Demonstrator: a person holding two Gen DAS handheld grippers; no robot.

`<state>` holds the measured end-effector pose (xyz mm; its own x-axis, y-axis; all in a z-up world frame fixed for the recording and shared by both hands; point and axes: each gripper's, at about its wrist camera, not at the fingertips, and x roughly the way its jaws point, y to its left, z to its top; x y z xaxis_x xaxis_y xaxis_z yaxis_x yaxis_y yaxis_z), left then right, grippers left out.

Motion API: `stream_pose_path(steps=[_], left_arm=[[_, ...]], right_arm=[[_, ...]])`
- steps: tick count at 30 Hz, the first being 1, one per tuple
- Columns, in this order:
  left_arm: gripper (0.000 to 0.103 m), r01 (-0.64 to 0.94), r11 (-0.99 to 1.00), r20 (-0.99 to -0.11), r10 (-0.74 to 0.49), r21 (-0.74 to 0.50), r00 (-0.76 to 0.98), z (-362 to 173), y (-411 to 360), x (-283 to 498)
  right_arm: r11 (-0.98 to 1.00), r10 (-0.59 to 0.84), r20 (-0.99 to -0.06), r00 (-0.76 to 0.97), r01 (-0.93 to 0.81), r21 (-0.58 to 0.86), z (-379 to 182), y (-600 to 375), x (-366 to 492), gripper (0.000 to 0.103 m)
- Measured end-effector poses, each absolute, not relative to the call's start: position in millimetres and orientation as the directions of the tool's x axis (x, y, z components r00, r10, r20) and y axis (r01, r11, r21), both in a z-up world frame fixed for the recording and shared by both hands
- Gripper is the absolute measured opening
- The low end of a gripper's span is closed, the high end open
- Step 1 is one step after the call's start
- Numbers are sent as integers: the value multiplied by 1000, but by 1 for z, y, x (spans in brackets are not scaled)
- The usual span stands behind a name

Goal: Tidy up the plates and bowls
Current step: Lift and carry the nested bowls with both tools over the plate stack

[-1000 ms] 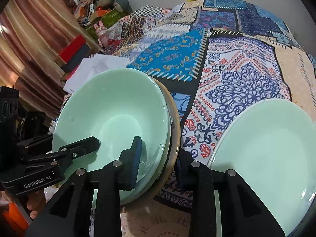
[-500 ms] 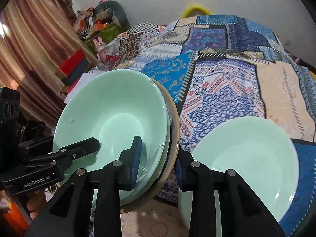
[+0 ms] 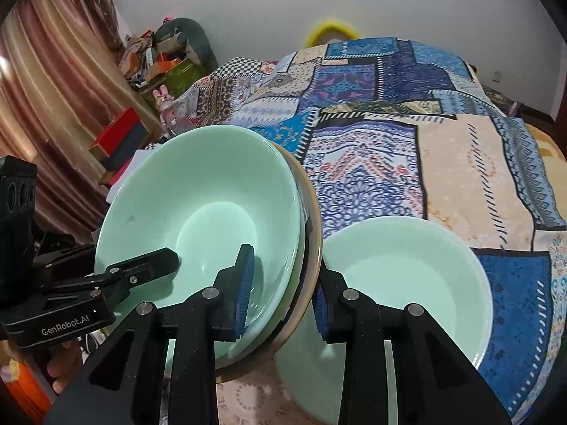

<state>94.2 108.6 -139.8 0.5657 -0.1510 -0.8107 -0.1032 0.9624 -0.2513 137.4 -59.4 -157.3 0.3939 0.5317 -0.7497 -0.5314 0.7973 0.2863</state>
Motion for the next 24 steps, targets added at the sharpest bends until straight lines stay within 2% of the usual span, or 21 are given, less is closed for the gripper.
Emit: stream_pose_path(steps=[24], left_arm=[[37, 12, 967, -819, -222, -254, 530, -142, 40, 126]], right_arm=[[854, 483, -751, 451, -431, 291, -156, -131, 141, 27]])
